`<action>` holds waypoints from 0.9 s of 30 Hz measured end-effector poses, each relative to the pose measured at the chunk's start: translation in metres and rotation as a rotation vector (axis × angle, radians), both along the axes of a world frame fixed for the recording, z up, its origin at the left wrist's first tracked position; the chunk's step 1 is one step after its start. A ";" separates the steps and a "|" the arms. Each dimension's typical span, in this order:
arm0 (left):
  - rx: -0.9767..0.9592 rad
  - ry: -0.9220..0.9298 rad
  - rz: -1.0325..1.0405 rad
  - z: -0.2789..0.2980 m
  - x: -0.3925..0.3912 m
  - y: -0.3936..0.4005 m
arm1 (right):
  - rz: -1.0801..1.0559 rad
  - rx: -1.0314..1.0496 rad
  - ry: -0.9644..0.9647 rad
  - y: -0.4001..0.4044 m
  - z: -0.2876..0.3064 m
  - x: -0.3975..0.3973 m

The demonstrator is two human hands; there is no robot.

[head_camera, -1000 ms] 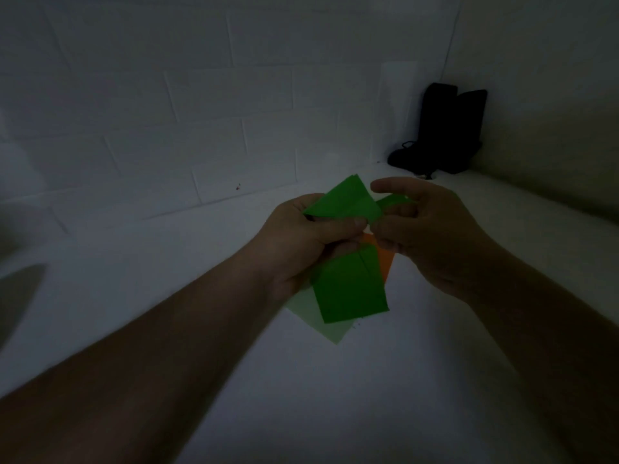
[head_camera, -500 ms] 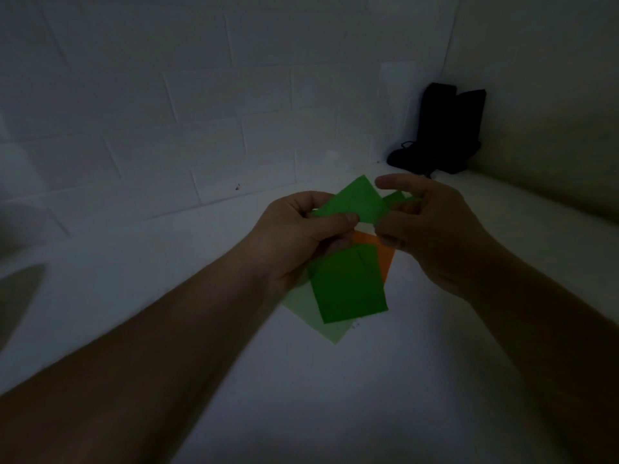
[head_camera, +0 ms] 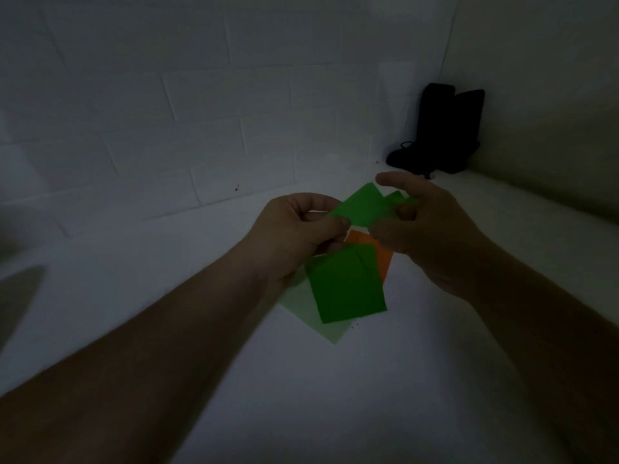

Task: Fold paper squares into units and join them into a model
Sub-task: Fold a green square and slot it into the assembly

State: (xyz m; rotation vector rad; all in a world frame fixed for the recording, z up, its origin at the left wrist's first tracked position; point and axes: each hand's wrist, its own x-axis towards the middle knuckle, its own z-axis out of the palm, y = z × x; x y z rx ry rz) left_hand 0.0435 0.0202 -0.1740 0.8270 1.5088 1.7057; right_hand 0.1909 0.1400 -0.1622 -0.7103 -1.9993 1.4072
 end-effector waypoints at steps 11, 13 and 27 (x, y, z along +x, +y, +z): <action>-0.028 0.077 -0.028 -0.003 -0.004 0.000 | -0.051 0.029 -0.028 0.000 0.002 0.001; -0.016 0.065 -0.033 -0.003 -0.003 0.000 | -0.041 0.044 -0.040 -0.001 0.003 0.002; -0.024 0.090 -0.092 0.000 -0.004 -0.002 | -0.014 0.108 -0.013 0.004 -0.003 0.000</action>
